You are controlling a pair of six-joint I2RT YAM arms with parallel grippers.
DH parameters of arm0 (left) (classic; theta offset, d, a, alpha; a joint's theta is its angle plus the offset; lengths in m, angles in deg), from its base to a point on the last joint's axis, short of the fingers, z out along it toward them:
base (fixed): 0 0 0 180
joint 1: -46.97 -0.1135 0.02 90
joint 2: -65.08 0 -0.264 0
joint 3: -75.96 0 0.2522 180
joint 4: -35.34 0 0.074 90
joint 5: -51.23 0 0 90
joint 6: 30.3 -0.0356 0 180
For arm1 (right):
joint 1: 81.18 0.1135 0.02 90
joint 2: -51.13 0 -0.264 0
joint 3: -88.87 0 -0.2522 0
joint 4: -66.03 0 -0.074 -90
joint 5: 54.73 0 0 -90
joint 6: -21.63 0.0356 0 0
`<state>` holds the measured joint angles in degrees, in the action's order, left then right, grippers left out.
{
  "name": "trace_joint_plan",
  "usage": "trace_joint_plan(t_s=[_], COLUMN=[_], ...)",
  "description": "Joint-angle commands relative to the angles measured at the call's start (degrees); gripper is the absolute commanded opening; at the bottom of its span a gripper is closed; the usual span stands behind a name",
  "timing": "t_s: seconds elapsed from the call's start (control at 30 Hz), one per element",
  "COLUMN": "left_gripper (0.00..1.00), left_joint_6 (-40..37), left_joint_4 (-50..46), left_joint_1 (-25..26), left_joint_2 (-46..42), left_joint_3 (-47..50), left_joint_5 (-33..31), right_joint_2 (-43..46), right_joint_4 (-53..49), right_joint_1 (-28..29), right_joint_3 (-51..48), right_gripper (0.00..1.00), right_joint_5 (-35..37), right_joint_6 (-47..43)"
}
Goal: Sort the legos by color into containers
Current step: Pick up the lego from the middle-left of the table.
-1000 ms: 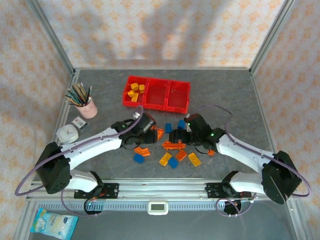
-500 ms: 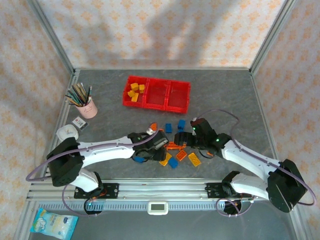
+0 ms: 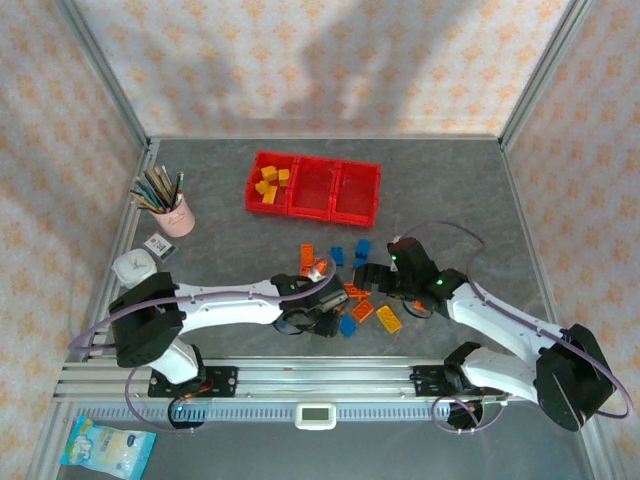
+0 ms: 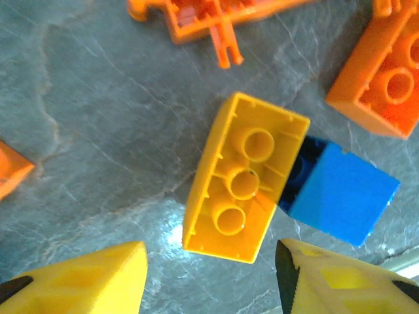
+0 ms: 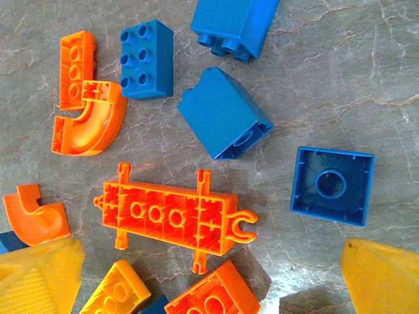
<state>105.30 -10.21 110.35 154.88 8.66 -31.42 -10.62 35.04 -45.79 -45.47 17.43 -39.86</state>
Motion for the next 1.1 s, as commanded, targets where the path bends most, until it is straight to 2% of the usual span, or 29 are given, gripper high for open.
trace_joint_plan(t_s=[0.0,0.13,0.27,0.4,0.5,0.73,0.9,0.97,1.07], left_gripper=[0.57,0.61,0.65,0.65,0.65,0.59,0.51,0.44,0.43], left_joint_6=[-2.21,-2.28,-1.60,-1.31,-1.47,-2.27,-2.75,-2.80,-2.97], left_joint_4=[-0.62,0.06,-1.54,-0.76,1.45,1.71,2.61,2.57,2.53], left_joint_1=[1.43,2.08,2.07,1.93,1.65,1.05,1.09,1.07,1.09], left_joint_2=[2.36,4.50,6.30,7.36,8.14,10.13,10.32,9.81,8.63], left_joint_3=[-1.79,-2.30,-3.54,-4.79,-4.86,-5.33,-4.18,-3.65,-2.90], left_joint_5=[1.04,0.50,-3.30,-6.37,-6.39,-7.74,-6.87,-6.91,-6.85], right_joint_2=[0.66,0.69,0.98,0.98,0.82,0.90,1.02,0.92,0.93], right_joint_4=[-0.49,-0.67,-0.94,-0.71,-0.86,-1.57,-1.44,-1.30,-1.31], right_joint_1=[-0.50,-0.59,-0.77,-0.90,-1.03,-1.30,-1.46,-1.47,-1.56], right_joint_3=[-0.79,-0.70,-0.61,-0.36,-0.01,0.62,0.71,0.95,1.45], right_gripper=[1.00,1.00,1.00,1.00,1.00,1.00,1.00,1.00,1.00], right_joint_5=[0.27,0.26,0.49,0.44,0.44,0.70,0.57,0.36,0.27], right_joint_6=[0.63,0.43,0.34,0.24,0.07,-0.36,-0.20,-0.12,-0.21])
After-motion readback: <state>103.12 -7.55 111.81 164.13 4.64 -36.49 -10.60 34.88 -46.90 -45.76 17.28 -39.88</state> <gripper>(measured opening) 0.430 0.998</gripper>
